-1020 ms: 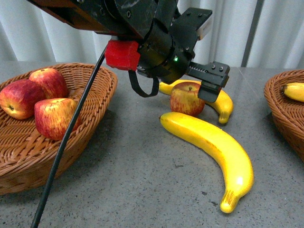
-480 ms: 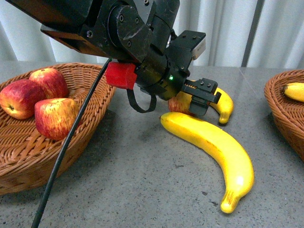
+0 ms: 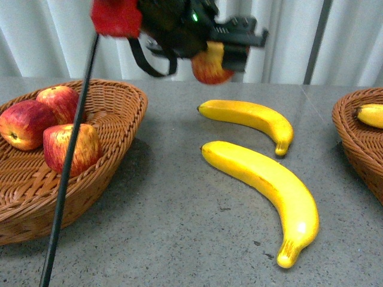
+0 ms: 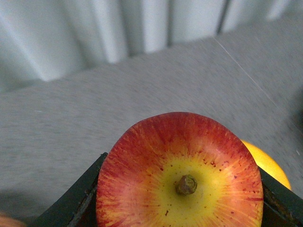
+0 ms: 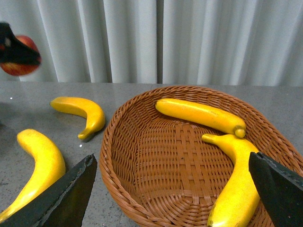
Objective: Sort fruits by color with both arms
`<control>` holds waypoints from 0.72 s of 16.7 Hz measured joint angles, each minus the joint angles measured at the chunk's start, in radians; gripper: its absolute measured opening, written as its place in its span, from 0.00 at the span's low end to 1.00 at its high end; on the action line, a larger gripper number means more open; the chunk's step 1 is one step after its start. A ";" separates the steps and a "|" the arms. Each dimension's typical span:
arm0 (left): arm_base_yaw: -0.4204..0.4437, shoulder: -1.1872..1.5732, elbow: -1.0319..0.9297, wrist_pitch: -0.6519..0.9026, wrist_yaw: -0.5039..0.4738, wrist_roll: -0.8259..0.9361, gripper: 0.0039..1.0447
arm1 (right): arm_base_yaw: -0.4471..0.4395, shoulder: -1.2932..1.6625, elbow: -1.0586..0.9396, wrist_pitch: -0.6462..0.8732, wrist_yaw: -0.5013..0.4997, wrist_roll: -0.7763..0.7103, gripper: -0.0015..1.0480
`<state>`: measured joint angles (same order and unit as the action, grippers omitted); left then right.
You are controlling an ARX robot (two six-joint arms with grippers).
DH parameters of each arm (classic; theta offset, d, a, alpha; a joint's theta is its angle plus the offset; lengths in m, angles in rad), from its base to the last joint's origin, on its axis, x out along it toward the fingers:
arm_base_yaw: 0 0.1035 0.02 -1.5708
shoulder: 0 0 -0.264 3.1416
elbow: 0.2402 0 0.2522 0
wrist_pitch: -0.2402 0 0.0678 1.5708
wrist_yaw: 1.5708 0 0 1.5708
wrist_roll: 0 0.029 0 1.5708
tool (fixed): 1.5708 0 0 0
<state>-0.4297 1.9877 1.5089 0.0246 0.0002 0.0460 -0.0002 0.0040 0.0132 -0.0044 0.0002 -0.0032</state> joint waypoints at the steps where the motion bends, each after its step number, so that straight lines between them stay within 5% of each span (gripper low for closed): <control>1: 0.039 -0.061 -0.025 0.018 -0.065 -0.054 0.66 | 0.000 0.000 0.000 0.000 0.000 0.000 0.94; 4: 0.162 -0.155 -0.151 -0.005 -0.171 -0.211 0.66 | 0.000 0.000 0.000 0.000 0.000 0.000 0.94; 9: 0.212 -0.161 -0.261 -0.018 -0.161 -0.305 0.65 | 0.000 0.000 0.000 0.000 0.000 0.000 0.94; 10: 0.223 -0.161 -0.278 -0.018 -0.165 -0.312 0.68 | 0.000 0.000 0.000 0.000 0.000 0.000 0.94; 12: 0.222 -0.162 -0.286 0.000 -0.163 -0.311 0.88 | 0.000 0.000 0.000 0.000 0.000 0.000 0.94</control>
<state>-0.2077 1.8259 1.2224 0.0242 -0.1623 -0.2653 -0.0002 0.0040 0.0132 -0.0044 0.0002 -0.0032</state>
